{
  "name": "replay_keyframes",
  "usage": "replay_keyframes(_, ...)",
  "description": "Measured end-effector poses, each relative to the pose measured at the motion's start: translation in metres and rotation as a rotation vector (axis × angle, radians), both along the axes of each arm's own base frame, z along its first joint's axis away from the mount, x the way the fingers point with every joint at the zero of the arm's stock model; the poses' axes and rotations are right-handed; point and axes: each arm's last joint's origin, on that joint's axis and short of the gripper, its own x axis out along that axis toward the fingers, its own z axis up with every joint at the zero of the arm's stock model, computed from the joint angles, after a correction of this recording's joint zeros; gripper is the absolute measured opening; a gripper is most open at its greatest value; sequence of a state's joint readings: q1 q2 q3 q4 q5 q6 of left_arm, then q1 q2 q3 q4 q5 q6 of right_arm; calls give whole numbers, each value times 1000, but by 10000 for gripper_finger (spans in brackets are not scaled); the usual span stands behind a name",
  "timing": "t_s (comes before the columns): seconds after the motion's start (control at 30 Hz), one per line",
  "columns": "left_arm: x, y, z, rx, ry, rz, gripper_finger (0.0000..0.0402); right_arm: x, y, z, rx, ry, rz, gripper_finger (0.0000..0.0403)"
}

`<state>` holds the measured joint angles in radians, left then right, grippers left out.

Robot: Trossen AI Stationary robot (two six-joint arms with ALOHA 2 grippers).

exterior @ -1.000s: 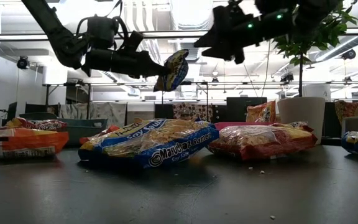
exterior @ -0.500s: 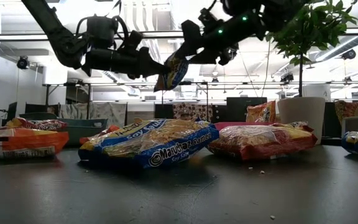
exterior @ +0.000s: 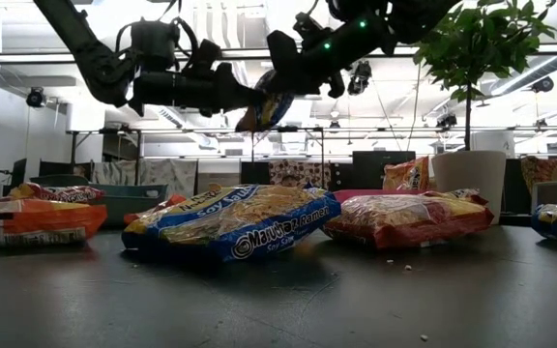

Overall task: Sort Maruchan noodles
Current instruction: Put the blue noodle pack into the yellow bin

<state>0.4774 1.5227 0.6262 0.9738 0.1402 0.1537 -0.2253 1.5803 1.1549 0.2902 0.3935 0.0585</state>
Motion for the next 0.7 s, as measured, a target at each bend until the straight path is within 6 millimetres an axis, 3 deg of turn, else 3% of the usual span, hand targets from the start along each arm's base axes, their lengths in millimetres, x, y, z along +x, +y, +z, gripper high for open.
replay_keyframes(0.17,0,0,0,-16,-8,0,34,-1,0,1,-4,4,10,56)
replay_keyframes(0.33,0,-1,0,-35,6,-23,43,-2,1,1,-1,22,11,40)
replay_keyframes(0.7,-22,-3,18,-90,99,-4,171,-8,-10,2,31,16,-49,30)
